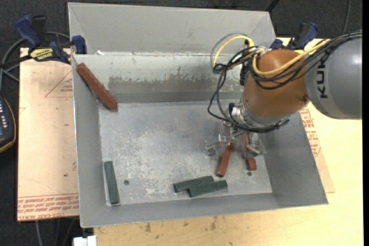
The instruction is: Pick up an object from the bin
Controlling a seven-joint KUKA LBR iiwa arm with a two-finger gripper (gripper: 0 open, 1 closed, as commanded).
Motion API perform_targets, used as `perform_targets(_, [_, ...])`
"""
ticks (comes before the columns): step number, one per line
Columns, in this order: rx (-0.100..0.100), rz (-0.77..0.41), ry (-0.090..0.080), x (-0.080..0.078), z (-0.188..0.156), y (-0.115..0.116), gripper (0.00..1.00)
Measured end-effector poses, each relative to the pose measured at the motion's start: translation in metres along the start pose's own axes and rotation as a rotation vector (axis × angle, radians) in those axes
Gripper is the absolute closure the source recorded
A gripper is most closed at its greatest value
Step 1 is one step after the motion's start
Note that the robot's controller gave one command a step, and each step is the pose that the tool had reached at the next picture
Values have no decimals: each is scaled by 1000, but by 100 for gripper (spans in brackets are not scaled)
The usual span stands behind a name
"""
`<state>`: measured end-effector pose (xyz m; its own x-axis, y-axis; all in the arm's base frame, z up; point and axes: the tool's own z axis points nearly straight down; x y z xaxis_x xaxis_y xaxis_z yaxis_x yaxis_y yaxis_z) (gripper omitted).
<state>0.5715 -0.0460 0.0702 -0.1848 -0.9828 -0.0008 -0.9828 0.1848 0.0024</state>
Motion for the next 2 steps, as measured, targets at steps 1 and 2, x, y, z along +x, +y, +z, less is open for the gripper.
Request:
perform_targets(1, [9, 1, -2, 0, -2, -2, 100])
perform_targets(2, [14, 45, -3, 5, -216, -30, 100])
